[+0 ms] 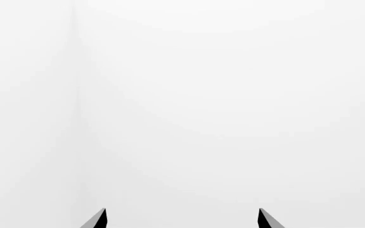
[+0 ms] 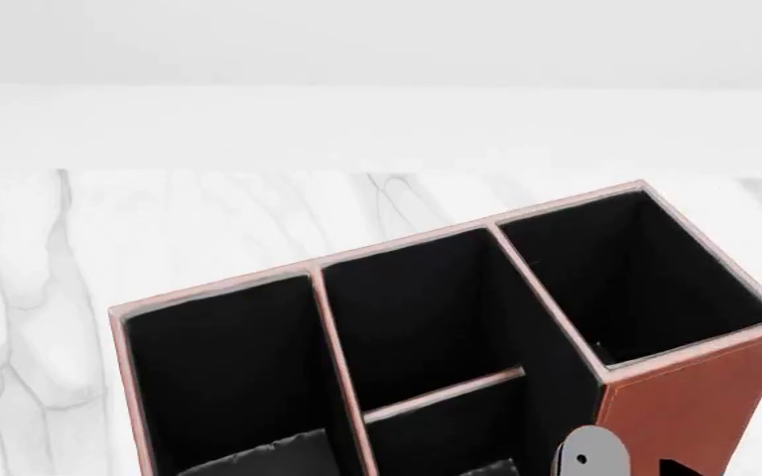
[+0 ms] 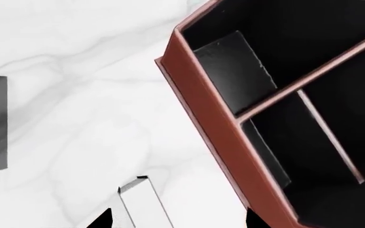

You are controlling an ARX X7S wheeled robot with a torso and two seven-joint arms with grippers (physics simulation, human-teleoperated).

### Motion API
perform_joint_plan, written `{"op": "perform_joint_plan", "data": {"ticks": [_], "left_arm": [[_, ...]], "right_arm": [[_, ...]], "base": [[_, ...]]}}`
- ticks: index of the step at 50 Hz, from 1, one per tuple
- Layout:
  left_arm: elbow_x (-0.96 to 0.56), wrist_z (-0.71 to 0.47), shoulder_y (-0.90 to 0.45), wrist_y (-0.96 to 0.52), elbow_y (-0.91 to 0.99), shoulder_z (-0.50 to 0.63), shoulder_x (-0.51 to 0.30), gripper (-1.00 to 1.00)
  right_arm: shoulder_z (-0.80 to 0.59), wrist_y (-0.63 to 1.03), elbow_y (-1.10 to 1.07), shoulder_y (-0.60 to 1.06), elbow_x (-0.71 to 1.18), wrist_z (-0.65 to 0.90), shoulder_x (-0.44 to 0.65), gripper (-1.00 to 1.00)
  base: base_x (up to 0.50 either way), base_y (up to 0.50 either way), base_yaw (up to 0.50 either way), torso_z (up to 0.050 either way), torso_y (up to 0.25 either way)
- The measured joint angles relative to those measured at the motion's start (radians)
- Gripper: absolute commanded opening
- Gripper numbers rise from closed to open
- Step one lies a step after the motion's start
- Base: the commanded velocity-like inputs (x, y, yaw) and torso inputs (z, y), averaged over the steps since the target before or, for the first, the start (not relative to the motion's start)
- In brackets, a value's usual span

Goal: Pick up the book and place it in the front compartment of the caddy.

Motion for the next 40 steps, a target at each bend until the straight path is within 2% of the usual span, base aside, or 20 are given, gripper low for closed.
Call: {"op": "perform_joint_plan", "data": {"ticks": [40], "left_arm": [[-0.013,-0.012,0.008,0.009,-0.003,-0.001,-0.008,1.00]], "right_arm": [[-0.263,-0.034,0.067,0.031,-0.183,-0.039,-0.044,1.00]], "base": [[0.00,0.00,0.00,0.000,0.000]]}}
